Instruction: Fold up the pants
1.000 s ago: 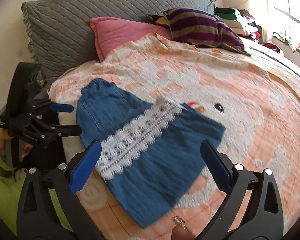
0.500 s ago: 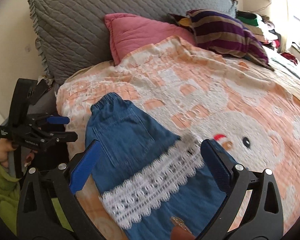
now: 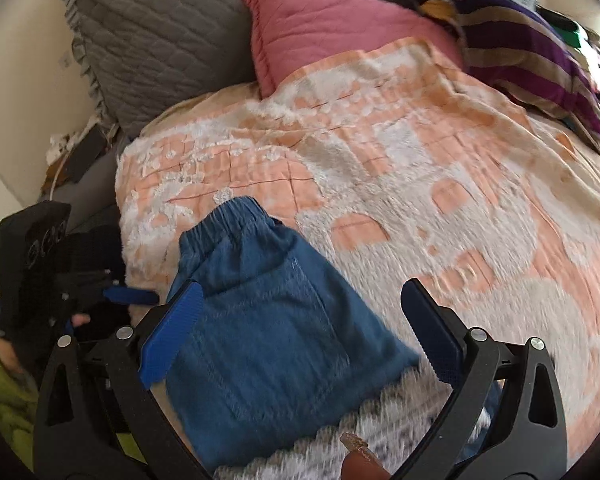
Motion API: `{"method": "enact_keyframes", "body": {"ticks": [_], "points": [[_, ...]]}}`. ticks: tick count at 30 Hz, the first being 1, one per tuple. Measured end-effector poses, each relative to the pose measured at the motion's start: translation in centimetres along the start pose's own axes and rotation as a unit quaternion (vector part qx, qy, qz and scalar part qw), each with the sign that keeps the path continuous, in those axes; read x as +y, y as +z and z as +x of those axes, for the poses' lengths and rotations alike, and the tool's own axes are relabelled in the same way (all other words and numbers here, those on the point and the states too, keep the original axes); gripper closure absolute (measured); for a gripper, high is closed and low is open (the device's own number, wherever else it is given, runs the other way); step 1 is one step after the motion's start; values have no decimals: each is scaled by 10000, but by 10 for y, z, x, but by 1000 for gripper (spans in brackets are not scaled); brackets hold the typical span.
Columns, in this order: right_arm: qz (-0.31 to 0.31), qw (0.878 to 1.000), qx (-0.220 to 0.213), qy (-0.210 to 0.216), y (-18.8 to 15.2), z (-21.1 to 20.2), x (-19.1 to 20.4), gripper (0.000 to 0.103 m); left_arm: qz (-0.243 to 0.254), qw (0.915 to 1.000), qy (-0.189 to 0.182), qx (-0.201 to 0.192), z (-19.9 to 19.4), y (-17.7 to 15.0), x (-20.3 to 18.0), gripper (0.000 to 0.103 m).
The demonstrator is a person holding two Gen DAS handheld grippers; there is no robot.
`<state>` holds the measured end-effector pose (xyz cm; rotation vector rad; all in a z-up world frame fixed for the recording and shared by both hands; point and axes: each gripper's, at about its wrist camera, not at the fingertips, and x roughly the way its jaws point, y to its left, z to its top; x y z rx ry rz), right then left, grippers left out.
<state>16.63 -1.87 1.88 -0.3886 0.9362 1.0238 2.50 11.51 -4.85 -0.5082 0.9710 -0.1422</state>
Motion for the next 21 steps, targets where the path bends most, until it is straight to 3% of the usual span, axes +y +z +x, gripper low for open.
{"method": "enact_keyframes", "body": {"ticks": [7, 9, 11, 14, 16, 18, 21], "points": [[-501, 9964, 512, 451, 30, 54, 21, 9, -32, 9999, -122, 34, 13, 3, 4, 6], [-582, 9943, 688, 561, 35, 69, 25, 9, 1, 9999, -165, 2, 14, 4, 4, 12], [-604, 9921, 869, 676, 39, 85, 27, 9, -16, 9997, -241, 4, 14, 6, 8, 53], [-568, 9873, 1092, 1007, 44, 105, 28, 11, -178, 9988, -443, 61, 18, 5, 14, 55], [-555, 9837, 1205, 1216, 43, 114, 30, 23, -163, 9987, -474, 54, 19, 5, 14, 55], [-628, 9827, 1217, 1246, 40, 118, 33, 46, -197, 9984, -521, 51, 20, 5, 14, 55], [-768, 9862, 891, 1165, 36, 104, 36, 66, -261, 9978, -606, 33, 18, 3, 17, 55]]}}
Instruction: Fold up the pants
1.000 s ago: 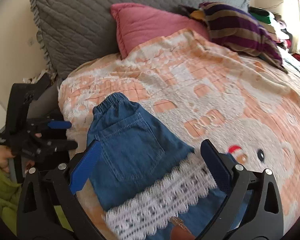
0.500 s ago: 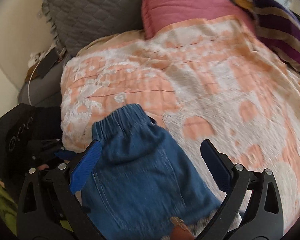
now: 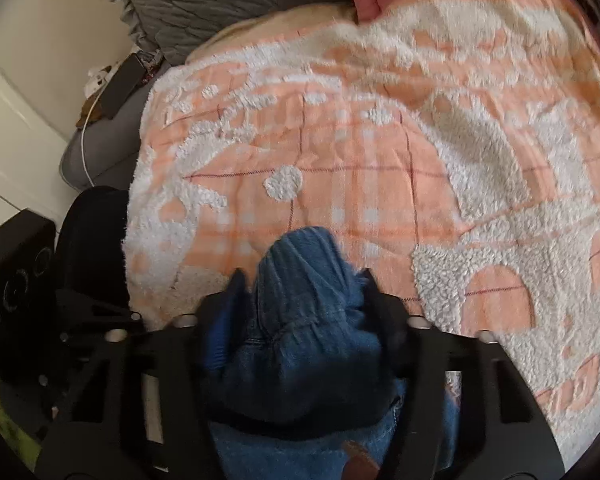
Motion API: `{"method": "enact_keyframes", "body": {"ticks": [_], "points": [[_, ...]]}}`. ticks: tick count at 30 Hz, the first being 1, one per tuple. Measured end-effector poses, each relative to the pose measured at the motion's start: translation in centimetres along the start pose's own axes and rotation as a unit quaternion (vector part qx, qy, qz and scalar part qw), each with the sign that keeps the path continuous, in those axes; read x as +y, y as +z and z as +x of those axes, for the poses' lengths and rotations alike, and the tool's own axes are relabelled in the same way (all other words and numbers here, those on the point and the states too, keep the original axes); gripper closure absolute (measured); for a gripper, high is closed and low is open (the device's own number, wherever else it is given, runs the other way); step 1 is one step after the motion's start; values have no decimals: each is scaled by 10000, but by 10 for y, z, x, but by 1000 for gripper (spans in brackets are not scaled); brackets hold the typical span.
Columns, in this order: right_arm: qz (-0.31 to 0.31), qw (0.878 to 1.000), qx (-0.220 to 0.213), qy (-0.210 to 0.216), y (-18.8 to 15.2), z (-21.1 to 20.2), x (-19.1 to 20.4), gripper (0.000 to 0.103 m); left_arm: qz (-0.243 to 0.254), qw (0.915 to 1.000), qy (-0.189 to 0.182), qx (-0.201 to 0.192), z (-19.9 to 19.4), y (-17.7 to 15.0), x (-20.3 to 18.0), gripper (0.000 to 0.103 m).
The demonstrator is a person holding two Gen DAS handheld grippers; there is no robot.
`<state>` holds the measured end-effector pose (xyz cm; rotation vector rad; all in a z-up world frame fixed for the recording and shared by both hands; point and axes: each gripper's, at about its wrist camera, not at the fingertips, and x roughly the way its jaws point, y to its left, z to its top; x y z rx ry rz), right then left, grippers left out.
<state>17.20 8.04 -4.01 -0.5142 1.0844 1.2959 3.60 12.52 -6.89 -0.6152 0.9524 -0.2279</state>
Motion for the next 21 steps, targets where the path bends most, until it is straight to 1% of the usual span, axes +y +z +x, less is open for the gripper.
{"method": "enact_keyframes", "body": {"ticks": [1, 2, 3, 5, 6, 7, 9, 10, 15, 16, 17, 19, 21], "points": [[-31, 9999, -147, -34, -4, -9, 2, 69, 4, 10000, -10, -7, -1, 0, 0, 54], [-15, 9997, -261, -39, -7, -17, 2, 74, 13, 10000, -37, -21, -2, -1, -1, 50], [27, 9992, -400, -21, -11, -27, 2, 78, 14, 10000, -80, -35, -3, -2, -1, 47], [105, 9976, -687, 15, -21, -49, 0, 79, 96, 9999, -97, -52, -5, -4, -6, 37], [143, 9963, -849, 19, -27, -62, 0, 79, 147, 9998, -92, -92, -7, -5, -11, 34], [169, 9952, -960, 29, -32, -70, 0, 79, 183, 9997, -119, -117, -8, -6, -14, 29], [216, 9916, -1273, 66, -47, -95, 1, 79, 208, 9995, -168, -138, -8, -6, -18, 23], [245, 9892, -1444, 71, -55, -108, 2, 79, 227, 9994, -205, -139, -7, -6, -21, 23], [454, 9800, -1935, 55, -90, -145, -1, 79, 472, 9981, -387, -80, 5, -6, -45, 23], [482, 9783, -2016, 42, -96, -151, -2, 79, 505, 9976, -465, -26, 8, -6, -51, 23], [529, 9761, -2109, 5, -104, -158, -3, 79, 554, 9963, -652, 47, 12, -7, -61, 23], [645, 9728, -2225, -42, -119, -170, -7, 79, 700, 9948, -741, 52, 15, -7, -76, 25], [771, 9690, -2347, -94, -134, -181, -12, 79, 1006, 9923, -716, 49, 18, -7, -96, 29]]}}
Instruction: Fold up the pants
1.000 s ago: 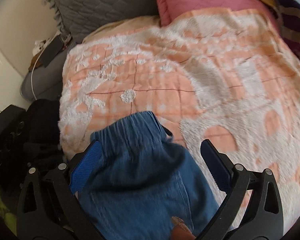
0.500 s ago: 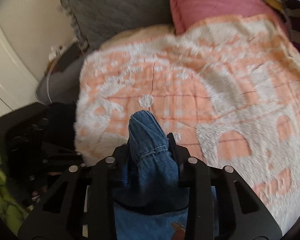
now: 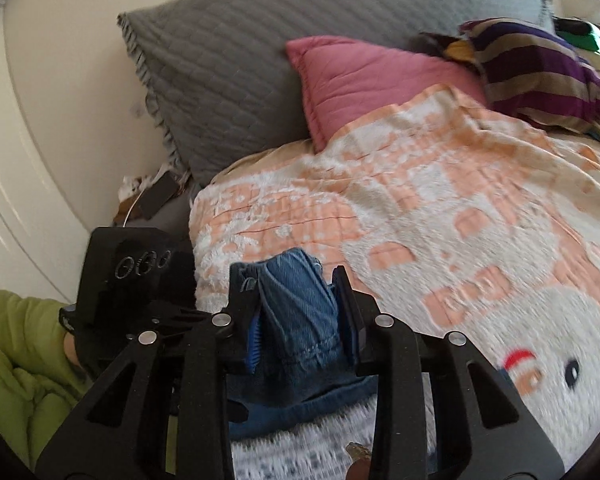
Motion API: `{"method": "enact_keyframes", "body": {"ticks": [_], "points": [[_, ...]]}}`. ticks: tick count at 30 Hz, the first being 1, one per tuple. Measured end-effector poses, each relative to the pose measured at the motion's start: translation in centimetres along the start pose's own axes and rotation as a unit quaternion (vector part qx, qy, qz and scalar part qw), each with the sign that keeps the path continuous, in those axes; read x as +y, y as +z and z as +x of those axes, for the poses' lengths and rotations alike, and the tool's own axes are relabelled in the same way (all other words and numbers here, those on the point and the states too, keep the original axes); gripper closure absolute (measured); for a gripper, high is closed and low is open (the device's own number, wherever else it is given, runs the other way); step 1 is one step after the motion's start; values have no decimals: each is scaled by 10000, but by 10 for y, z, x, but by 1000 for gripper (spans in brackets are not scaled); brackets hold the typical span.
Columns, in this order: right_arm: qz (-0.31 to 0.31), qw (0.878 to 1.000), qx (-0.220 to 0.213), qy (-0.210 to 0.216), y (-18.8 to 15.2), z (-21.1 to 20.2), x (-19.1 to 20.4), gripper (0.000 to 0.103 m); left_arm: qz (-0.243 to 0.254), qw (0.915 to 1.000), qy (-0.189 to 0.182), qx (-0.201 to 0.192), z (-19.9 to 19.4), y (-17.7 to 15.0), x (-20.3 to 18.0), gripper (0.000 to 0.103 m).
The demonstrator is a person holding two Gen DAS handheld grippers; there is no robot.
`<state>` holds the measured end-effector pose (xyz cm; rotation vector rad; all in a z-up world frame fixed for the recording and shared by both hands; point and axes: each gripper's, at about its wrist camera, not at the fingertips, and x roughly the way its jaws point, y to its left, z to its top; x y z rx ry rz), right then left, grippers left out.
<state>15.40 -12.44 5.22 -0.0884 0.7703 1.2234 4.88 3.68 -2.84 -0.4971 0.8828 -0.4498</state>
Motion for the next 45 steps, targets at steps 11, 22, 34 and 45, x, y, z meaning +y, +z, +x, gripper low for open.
{"method": "enact_keyframes", "body": {"ticks": [11, 22, 34, 45], "points": [[583, 9970, -368, -359, -47, -57, -39, 68, 754, 9964, -183, 352, 35, 9, -52, 34], [1438, 9840, -247, -1021, -114, -89, -64, 56, 1491, 9827, -334, 1048, 60, -19, -82, 33], [1162, 9727, 654, -1899, -144, -74, -61, 53, 1617, 9836, -174, 781, 35, -26, -83, 32], [531, 9812, 560, -1768, -85, -65, -50, 63, 1898, 9759, 838, 678, 47, -19, -71, 90]]}}
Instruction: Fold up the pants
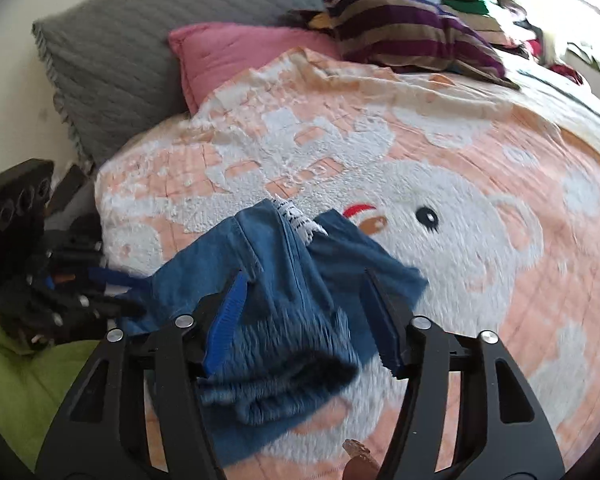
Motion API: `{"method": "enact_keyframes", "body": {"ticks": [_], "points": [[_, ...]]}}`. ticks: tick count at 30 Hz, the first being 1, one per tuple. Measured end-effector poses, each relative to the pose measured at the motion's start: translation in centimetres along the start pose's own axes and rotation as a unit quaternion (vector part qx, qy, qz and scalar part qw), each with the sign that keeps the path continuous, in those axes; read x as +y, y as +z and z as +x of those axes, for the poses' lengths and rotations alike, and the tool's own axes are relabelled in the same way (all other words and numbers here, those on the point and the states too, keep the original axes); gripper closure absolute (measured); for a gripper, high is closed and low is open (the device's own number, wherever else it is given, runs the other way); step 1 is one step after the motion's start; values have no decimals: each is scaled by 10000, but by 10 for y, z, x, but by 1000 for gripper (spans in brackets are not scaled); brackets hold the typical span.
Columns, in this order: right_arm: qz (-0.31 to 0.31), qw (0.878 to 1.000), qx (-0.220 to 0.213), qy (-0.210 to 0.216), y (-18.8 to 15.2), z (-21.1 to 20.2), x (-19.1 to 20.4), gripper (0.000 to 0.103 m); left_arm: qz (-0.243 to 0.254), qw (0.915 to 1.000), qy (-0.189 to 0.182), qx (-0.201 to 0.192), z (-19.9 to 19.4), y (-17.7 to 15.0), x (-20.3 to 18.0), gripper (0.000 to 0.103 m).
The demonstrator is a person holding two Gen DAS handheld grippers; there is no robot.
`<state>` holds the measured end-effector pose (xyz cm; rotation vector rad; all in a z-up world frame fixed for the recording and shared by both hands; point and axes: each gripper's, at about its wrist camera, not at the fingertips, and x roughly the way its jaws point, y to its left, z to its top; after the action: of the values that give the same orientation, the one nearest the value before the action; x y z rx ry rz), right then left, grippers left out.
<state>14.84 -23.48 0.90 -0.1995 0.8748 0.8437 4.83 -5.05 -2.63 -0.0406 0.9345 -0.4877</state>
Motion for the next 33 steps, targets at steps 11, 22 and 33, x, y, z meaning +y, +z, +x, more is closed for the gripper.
{"method": "enact_keyframes", "body": {"ticks": [11, 22, 33], "points": [[-522, 9929, 1064, 62, 3, 63, 13, 88, 158, 9995, 93, 255, 13, -17, -2, 94], [-714, 9888, 1097, -710, 13, 87, 16, 99, 223, 9995, -10, 243, 6, -20, -10, 93], [39, 9974, 165, -695, 9, 34, 5, 75, 238, 9993, -15, 277, 6, -20, -13, 91]]}}
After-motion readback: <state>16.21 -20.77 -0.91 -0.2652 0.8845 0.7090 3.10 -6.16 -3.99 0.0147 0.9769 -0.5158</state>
